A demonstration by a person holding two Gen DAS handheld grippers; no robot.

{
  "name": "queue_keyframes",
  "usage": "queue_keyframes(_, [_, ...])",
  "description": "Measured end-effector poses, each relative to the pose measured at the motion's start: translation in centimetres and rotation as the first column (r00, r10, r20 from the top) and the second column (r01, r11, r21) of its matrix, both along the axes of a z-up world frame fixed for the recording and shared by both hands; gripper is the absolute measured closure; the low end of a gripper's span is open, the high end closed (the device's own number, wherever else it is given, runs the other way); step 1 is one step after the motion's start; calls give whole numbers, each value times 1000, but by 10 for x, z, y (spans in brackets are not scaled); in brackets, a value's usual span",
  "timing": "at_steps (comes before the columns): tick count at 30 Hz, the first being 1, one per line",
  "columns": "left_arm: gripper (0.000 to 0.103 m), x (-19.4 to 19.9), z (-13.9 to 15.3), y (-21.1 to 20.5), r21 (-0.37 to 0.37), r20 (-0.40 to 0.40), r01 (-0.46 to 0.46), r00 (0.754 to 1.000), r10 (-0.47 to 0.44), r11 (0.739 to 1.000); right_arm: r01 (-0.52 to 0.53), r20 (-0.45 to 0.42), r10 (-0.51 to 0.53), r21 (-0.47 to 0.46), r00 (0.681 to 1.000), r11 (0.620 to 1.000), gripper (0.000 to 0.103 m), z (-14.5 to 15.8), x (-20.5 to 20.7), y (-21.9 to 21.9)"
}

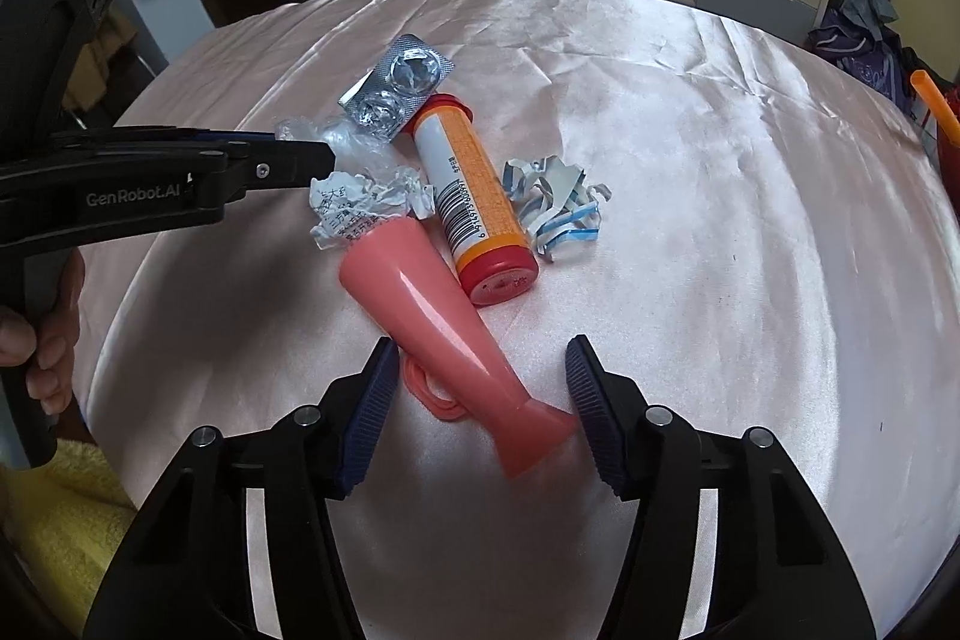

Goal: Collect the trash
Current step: 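Grasp the clear plastic wrap with the left tool while the right tool grasps the pink cone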

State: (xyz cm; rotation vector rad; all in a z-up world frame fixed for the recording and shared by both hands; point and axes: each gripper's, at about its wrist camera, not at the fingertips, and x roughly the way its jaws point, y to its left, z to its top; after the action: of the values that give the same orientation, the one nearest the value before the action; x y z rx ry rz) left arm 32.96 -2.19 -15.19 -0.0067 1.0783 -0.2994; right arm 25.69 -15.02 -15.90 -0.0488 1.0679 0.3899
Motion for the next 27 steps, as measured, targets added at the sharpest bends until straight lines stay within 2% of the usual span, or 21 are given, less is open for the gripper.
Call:
queue_keyframes(1, [82,1,0,0,-2,1,6,1000,-6,1000,-6,-1,6,7,1000,1000,50,0,-1,1])
queue_keyframes(5, [94,-1,2,-3,4,15,21,1000,-21,1000,-43,-20,44,70,999,997,75,2,-5,4])
queue_keyframes(9, [98,-10,9,-3,4,32,25,999,-25,1000,-50,-32,53,79,998,996,78,3,-13,8])
queue_keyframes(14, [99,-35,24,-1,16,62,29,998,-30,999,-50,-30,53,105,998,993,78,11,-27,8])
queue_keyframes(27, [99,-130,46,12,16,110,-10,994,8,1000,-12,-30,15,94,999,995,78,30,-97,0])
